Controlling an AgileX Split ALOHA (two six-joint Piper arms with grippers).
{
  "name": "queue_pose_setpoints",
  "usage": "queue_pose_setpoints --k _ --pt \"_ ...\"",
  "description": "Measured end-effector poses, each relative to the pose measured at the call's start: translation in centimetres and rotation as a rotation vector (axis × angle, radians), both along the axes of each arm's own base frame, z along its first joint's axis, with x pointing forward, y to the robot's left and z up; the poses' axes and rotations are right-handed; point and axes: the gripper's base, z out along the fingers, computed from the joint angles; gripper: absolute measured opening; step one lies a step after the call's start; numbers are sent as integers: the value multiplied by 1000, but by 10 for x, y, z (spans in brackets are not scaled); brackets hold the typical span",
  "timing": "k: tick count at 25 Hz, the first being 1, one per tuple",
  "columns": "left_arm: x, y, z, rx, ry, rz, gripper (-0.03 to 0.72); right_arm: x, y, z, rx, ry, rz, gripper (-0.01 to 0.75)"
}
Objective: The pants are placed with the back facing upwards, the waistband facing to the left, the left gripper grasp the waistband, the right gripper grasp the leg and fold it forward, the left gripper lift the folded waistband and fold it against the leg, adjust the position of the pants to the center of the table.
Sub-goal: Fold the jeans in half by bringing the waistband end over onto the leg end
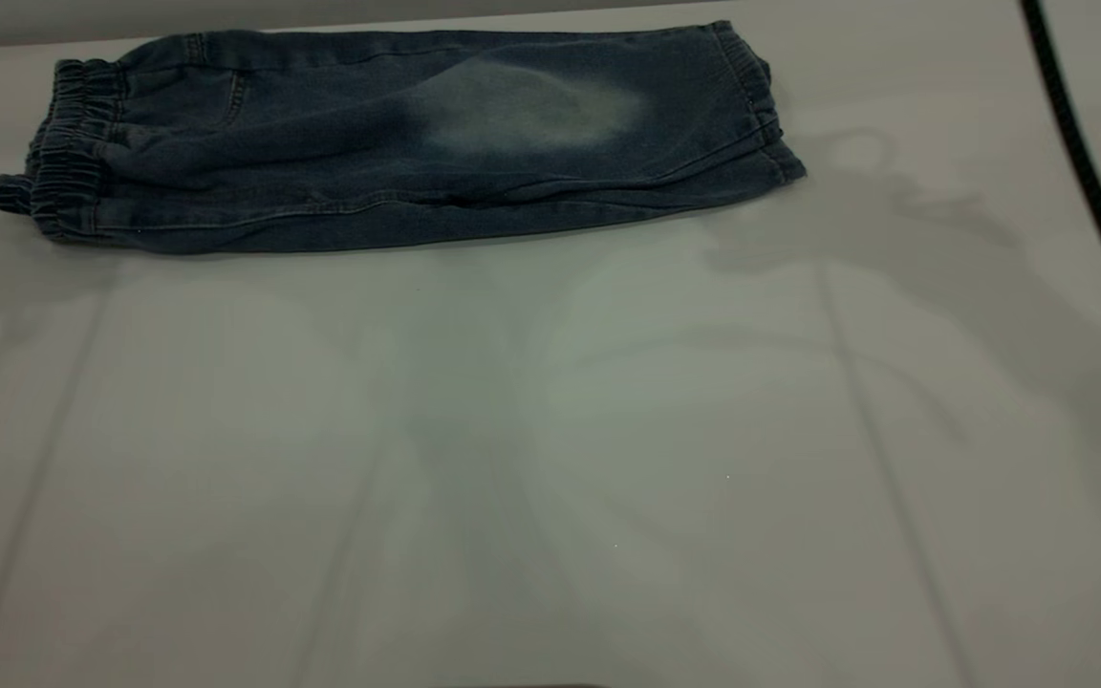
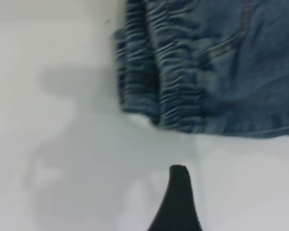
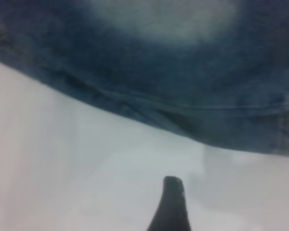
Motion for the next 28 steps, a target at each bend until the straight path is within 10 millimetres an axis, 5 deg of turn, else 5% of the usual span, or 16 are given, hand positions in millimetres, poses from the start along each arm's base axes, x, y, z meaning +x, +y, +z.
queue_pose_setpoints --k 8,13,28 --pt "-5 22 -6 61 64 22 552 -20 62 10 -3 -36 159 529" --pt "6 25 -29 44 71 49 552 -36 92 10 -2 -52 232 529" --pt "35 29 -109 16 60 124 552 -60 131 11 4 -68 332 528"
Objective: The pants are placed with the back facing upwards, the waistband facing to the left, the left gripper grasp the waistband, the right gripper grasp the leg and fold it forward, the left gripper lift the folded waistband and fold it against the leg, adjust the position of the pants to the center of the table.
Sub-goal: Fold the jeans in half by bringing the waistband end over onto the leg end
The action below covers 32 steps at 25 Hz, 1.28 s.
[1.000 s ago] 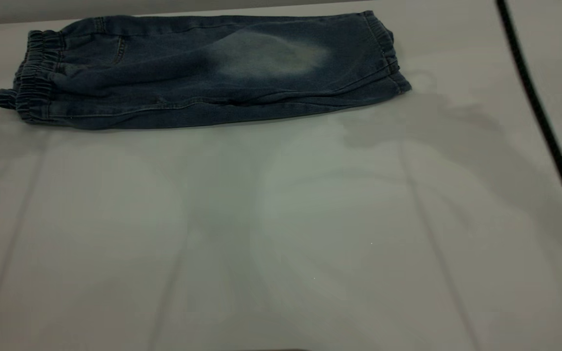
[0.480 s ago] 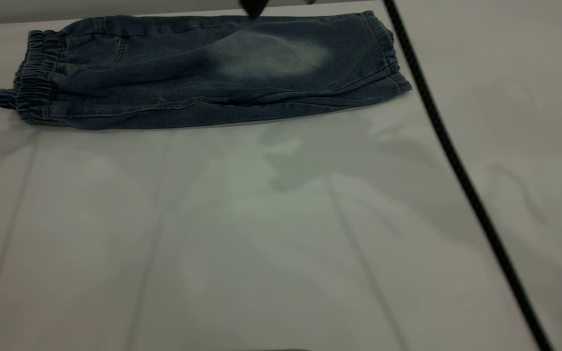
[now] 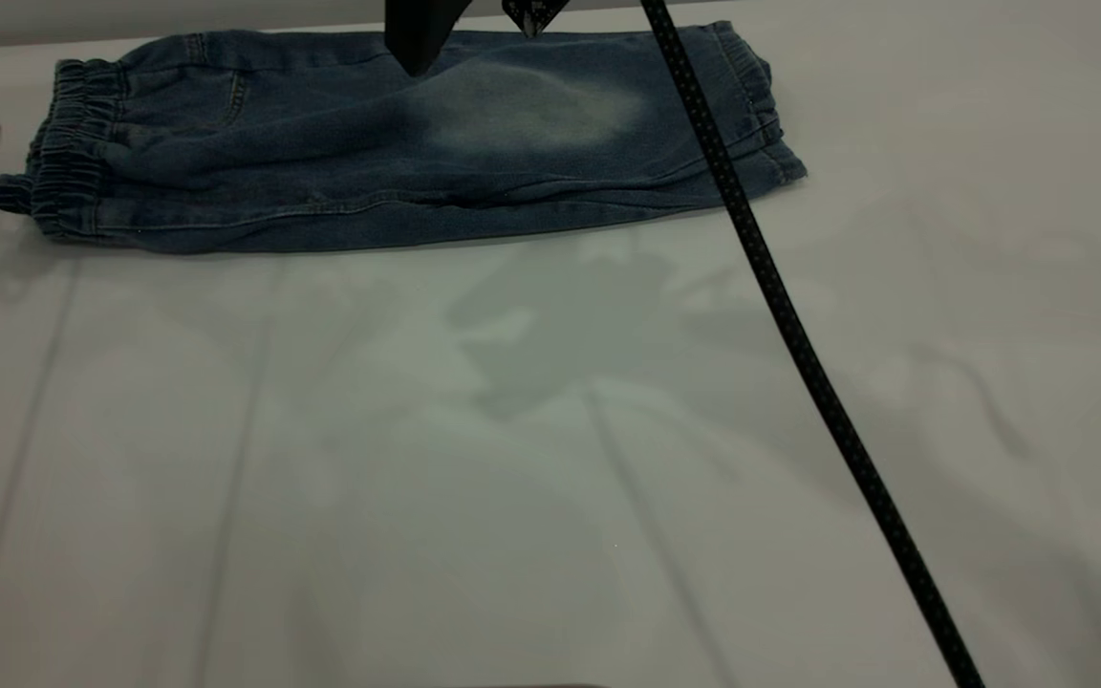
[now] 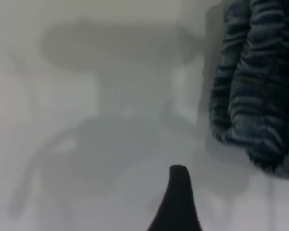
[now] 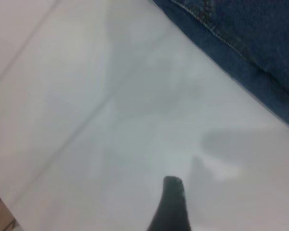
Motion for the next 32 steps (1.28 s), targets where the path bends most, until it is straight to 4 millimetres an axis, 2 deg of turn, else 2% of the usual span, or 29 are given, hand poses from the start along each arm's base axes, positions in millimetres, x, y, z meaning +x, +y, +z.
queue_pose_setpoints --k 5,10,18,25,29,32 --pt "8 -9 -18 1 -19 -6 552 0 2 1 6 -15 -1 528" --pt "16 -21 -25 26 -66 -31 552 1 2 1 10 -24 -4 528" --pt "19 -21 -47 27 -66 -5 552 2 2 1 13 -34 -5 528" --pt "21 -21 -58 0 -63 33 547 5 3 3 28 -63 -19 528" --pt "23 -21 -65 -18 -66 63 502 9 5 3 50 -103 -42 528" --pt "23 -22 -69 -50 -65 100 400 18 8 -12 67 -124 -75 528"
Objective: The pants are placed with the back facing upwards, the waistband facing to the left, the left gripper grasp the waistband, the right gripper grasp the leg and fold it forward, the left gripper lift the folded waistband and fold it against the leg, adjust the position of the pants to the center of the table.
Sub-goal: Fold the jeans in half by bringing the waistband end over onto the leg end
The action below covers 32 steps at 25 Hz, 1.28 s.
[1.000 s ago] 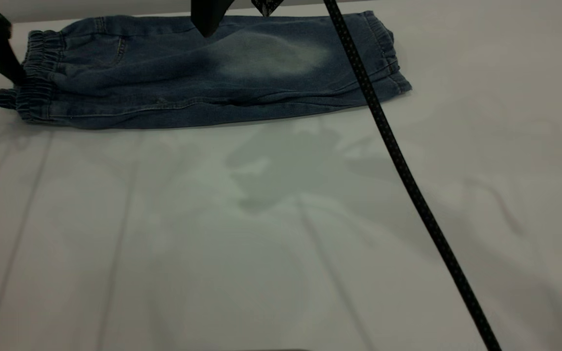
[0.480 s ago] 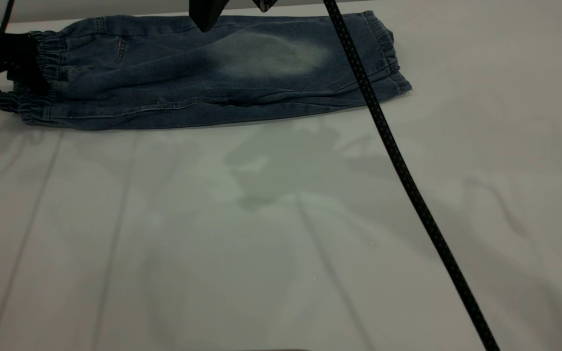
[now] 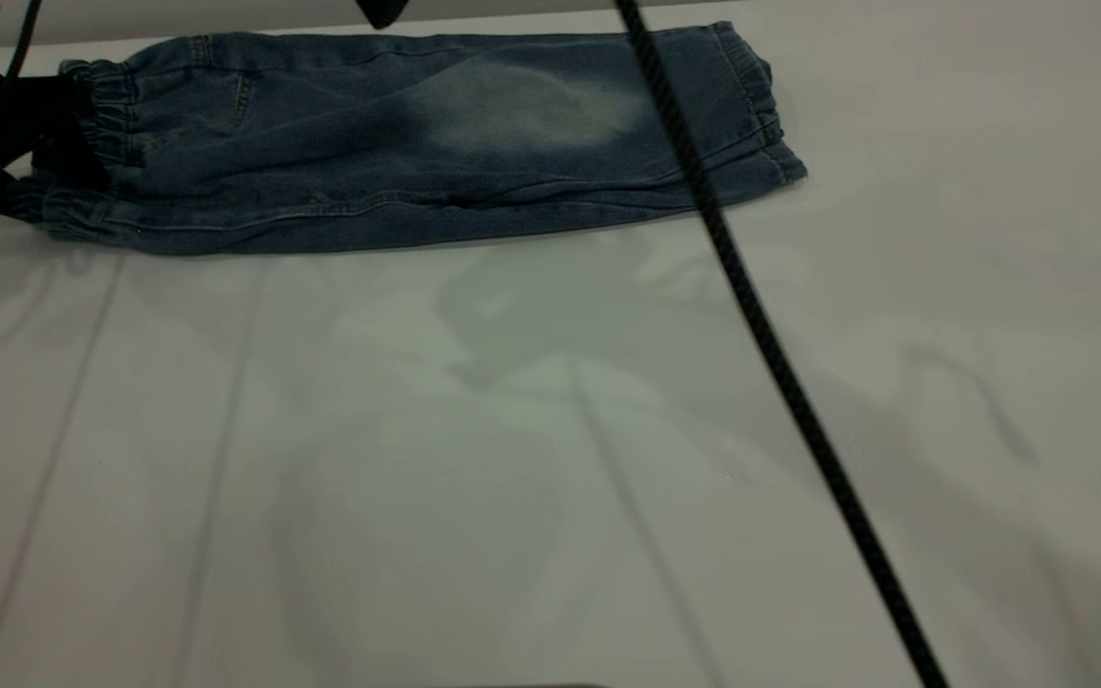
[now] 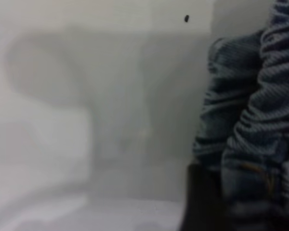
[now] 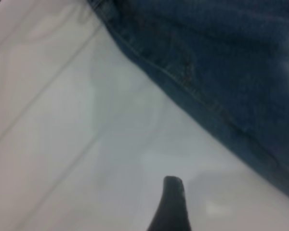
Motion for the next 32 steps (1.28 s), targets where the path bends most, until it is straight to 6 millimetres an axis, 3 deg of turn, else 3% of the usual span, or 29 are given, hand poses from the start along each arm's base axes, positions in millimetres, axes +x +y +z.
queue_pose_setpoints --k 4,6,12,21,24,27,32 --pt "2 -1 2 -6 -10 7 158 12 5 -32 19 -6 -56 528" --pt "2 -1 4 -2 -15 2 113 18 7 -46 34 -21 -91 528" --pt "1 -3 29 54 -43 -108 108 29 10 -84 48 -35 -163 528" --pt "-12 -9 146 198 -250 -278 107 30 11 -134 34 47 -221 527" --pt "-19 -11 170 216 -291 -293 107 26 15 -144 34 69 -225 517" --pt "-24 -13 185 218 -311 -302 107 17 27 -151 30 84 -202 500" --pt "-26 -18 187 210 -305 -321 106 -7 56 -160 17 93 -128 473"
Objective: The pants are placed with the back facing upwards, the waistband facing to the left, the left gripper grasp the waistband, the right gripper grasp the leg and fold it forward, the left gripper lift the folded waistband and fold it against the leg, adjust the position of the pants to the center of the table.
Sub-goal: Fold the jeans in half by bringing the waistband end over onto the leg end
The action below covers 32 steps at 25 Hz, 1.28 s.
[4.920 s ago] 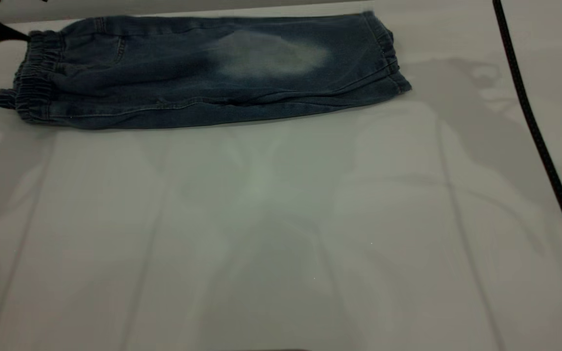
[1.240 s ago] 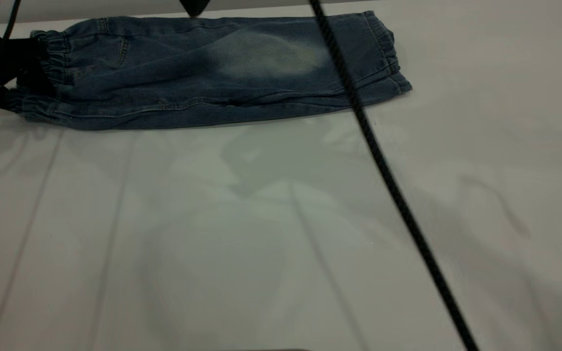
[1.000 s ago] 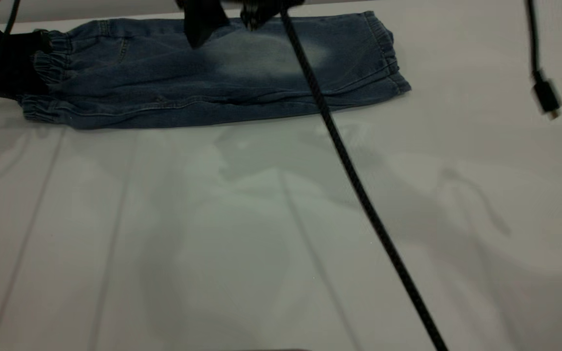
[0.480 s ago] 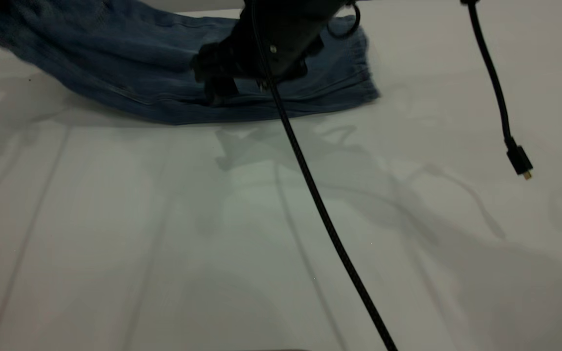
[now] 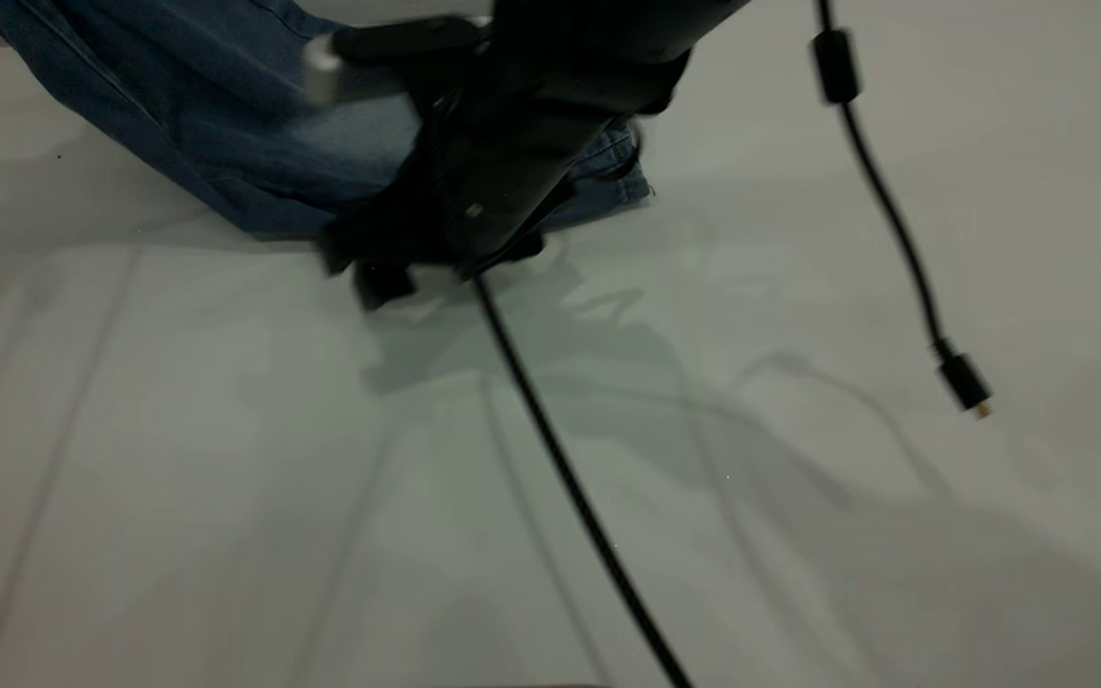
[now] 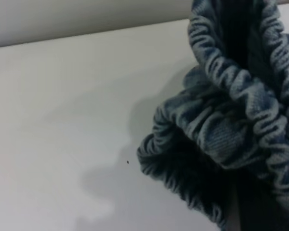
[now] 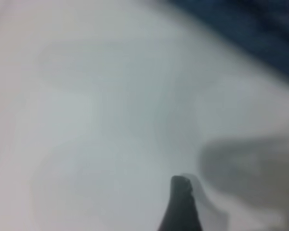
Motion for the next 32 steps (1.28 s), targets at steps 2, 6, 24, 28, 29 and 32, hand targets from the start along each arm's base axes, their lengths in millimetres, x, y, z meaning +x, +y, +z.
queue_pose_setpoints --k 2,6,24,28,29,32 --pt "1 -8 0 1 2 -21 106 -8 9 -1 -3 -4 29 468" --pt "2 -26 0 4 3 -68 106 -14 15 0 -26 -33 95 465" --pt "-4 -66 -6 -23 97 -202 106 52 -31 25 -31 -393 -82 465" --pt "-5 -79 -6 -23 106 -239 106 54 -35 4 -51 -414 -114 465" --pt "-5 -81 -6 -23 106 -244 106 54 -35 -3 -59 -402 -114 465" --pt "-6 -87 -6 -23 108 -259 106 50 -37 -22 -74 -348 -117 465"
